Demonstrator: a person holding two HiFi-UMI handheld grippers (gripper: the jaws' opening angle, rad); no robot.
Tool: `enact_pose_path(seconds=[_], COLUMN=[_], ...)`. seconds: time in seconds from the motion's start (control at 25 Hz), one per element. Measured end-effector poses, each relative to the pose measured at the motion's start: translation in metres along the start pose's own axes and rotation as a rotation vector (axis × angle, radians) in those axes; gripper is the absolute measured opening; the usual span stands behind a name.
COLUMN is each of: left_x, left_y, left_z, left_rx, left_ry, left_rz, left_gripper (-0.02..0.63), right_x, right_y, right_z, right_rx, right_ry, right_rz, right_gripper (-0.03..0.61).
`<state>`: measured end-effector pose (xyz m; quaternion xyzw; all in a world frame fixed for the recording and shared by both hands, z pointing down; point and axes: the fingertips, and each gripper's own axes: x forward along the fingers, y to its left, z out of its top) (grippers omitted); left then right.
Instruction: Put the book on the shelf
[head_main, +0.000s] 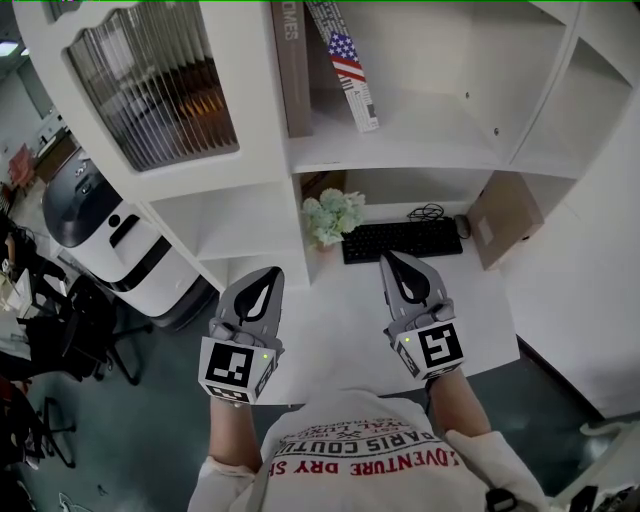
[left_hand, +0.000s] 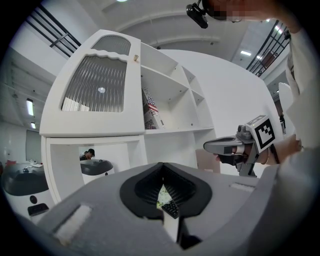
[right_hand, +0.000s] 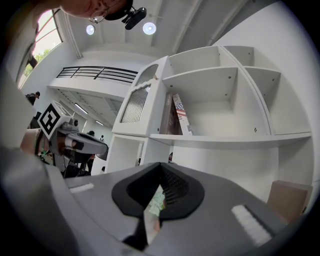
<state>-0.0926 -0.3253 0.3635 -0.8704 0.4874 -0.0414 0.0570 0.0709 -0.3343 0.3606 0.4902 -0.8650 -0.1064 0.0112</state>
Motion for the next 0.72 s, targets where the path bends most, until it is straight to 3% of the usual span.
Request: enact_pose_path(seconds=[0.72], left_x=[0.0027], left_y=[-0.0041], left_z=[-0.0001], left_rx=[-0.035], left_ry=[-0.003], left_rz=[-0.006], left_gripper=[0.006], right_x=[0.0009], right_y=[0.002], right_z=[-0.0019], right_rx=[-0.007], right_ry=[0.007], right_rz=[0.013], right_gripper=[0.0])
